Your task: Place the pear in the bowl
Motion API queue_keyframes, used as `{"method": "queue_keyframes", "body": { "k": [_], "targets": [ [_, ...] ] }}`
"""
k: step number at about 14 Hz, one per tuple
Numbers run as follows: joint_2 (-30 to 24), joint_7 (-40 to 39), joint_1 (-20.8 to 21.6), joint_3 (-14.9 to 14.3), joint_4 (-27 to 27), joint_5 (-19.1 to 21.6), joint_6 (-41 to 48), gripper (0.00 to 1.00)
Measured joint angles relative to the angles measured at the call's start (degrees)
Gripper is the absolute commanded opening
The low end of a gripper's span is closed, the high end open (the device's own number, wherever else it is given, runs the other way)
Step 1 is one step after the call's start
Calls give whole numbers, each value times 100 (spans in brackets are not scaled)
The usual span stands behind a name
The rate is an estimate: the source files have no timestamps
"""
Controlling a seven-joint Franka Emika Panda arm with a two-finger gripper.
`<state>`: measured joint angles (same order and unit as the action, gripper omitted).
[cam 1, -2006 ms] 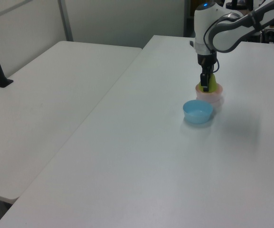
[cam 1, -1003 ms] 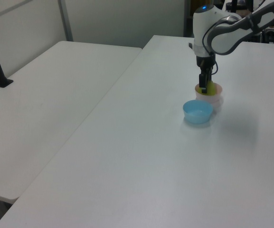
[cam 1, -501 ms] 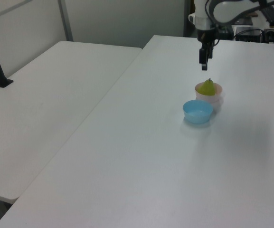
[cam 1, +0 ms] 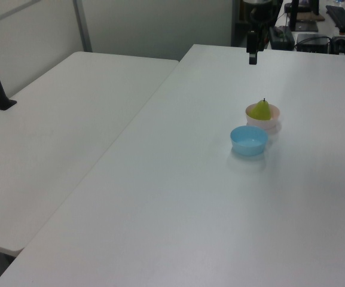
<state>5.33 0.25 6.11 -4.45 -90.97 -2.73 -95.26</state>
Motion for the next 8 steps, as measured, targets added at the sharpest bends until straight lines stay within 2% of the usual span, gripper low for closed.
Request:
{"method": "queue_keyframes", "body": {
  "k": [3,8],
  "targets": [
    [-257,264,172,9,28,0,216,100],
    [-624,289,183,12,29,0,596,100]
  ]
}}
